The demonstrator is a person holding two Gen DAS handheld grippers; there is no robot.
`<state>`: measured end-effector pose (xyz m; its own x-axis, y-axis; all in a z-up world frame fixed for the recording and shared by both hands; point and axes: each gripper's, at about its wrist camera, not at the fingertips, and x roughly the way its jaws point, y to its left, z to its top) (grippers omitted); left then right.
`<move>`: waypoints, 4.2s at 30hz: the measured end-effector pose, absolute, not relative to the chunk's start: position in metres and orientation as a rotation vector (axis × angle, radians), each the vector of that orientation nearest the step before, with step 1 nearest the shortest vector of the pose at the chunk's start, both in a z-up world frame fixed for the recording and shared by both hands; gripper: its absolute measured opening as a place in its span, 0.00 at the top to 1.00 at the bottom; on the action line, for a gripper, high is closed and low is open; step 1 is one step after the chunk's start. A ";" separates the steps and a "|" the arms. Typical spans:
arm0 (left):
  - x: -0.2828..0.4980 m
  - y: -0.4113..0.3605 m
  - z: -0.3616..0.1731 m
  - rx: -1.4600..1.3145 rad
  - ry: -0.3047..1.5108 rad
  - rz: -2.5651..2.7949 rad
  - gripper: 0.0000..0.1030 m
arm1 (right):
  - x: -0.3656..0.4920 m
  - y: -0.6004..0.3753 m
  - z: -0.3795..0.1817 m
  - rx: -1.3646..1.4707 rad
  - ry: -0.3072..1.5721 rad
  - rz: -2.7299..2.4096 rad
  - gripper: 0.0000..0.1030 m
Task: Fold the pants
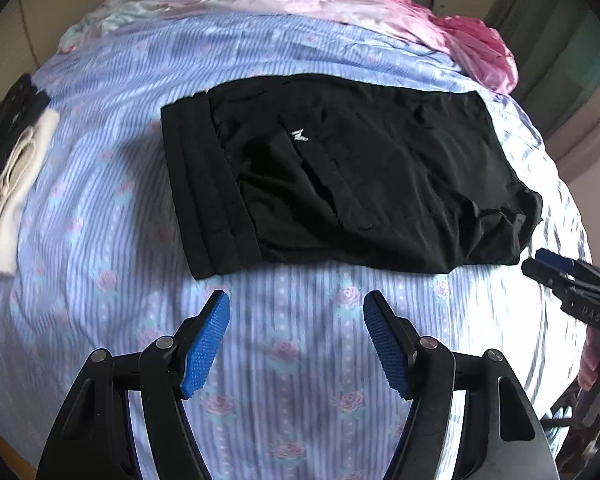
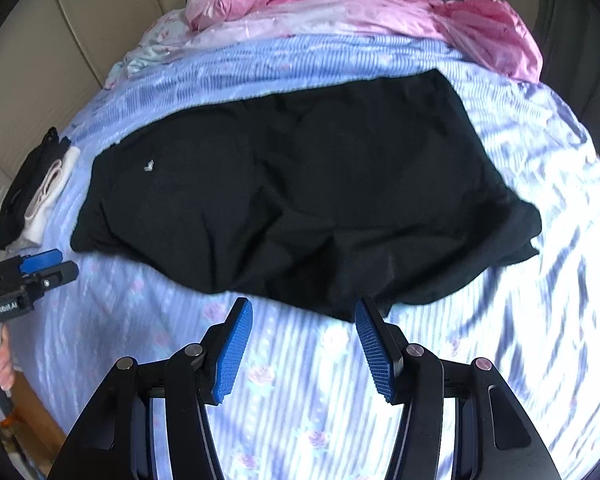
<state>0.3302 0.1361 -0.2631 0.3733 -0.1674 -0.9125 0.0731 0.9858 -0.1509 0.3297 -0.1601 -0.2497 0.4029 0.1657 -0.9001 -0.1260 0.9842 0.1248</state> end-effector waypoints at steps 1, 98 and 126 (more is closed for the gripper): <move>0.329 0.134 -0.265 -0.093 1.179 -0.142 0.34 | 0.329 -0.165 -0.255 0.042 1.146 0.187 0.47; 0.482 -0.110 -0.233 0.121 1.023 -0.475 0.36 | 0.356 -0.368 -0.293 0.553 1.084 -0.127 0.58; 0.604 -0.263 -0.293 0.584 0.982 -0.587 0.96 | 0.359 -0.385 -0.319 0.813 1.050 -0.279 0.58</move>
<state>0.6036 -0.2635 -0.2933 0.4306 -0.1889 -0.8825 0.6880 0.7016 0.1855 0.3592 -0.3853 -0.3188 0.4949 0.1642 -0.8533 0.5664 0.6838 0.4601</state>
